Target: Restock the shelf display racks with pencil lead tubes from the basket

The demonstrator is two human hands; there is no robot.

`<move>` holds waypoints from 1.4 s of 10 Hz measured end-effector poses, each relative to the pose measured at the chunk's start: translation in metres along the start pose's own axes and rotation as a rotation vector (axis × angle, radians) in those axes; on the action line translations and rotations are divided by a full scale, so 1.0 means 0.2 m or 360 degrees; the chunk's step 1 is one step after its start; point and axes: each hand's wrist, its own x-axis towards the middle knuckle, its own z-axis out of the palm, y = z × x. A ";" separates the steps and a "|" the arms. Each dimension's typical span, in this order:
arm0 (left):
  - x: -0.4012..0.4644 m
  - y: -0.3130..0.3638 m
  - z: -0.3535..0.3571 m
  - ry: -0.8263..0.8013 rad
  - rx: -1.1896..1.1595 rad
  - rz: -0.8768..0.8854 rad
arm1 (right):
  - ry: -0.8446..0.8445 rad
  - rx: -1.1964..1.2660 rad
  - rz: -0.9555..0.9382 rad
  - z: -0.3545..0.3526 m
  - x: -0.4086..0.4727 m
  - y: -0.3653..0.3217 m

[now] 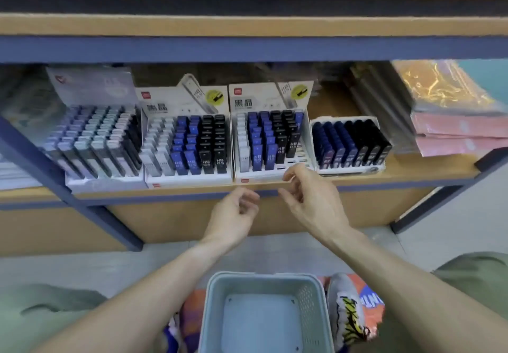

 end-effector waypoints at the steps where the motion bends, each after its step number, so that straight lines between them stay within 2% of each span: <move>1: -0.08 -0.19 0.02 -0.0171 0.0606 0.0136 | -0.0426 -0.0132 0.0161 0.18 -0.27 0.11; 2: -0.19 -0.43 0.07 -0.0346 0.0917 -0.0101 | -0.0810 -0.0258 0.0616 0.36 -0.56 0.24; 3: -0.35 -0.65 0.12 -0.0557 0.1132 -0.0425 | -0.0936 -0.0486 0.0947 0.47 -0.81 0.37; 4: -0.45 -0.76 0.13 -0.0748 0.1120 -0.0642 | -0.1110 -0.0219 0.1262 0.51 -0.94 0.46; 5: -0.46 -0.76 0.14 -0.0782 0.1003 -0.0630 | -0.1148 -0.0157 0.1258 0.52 -0.94 0.48; 7: -0.31 -0.76 0.10 -0.0401 0.0906 -0.0552 | -0.0769 -0.0023 0.1192 0.54 -0.70 0.49; 8: -0.19 -0.80 0.07 -0.0318 0.0928 -0.0547 | -0.0703 0.0077 0.1216 0.60 -0.59 0.50; 11: -0.01 -0.89 0.09 -0.0315 0.0904 -0.0561 | -0.0578 0.0151 0.1211 0.71 -0.43 0.56; 12: 0.00 -0.91 0.09 -0.0343 0.0894 -0.0609 | -0.0574 0.0257 0.1302 0.72 -0.40 0.56; 14: 0.01 -0.82 0.04 -0.0367 0.0999 -0.0501 | -0.0614 0.0277 0.1319 0.61 -0.38 0.48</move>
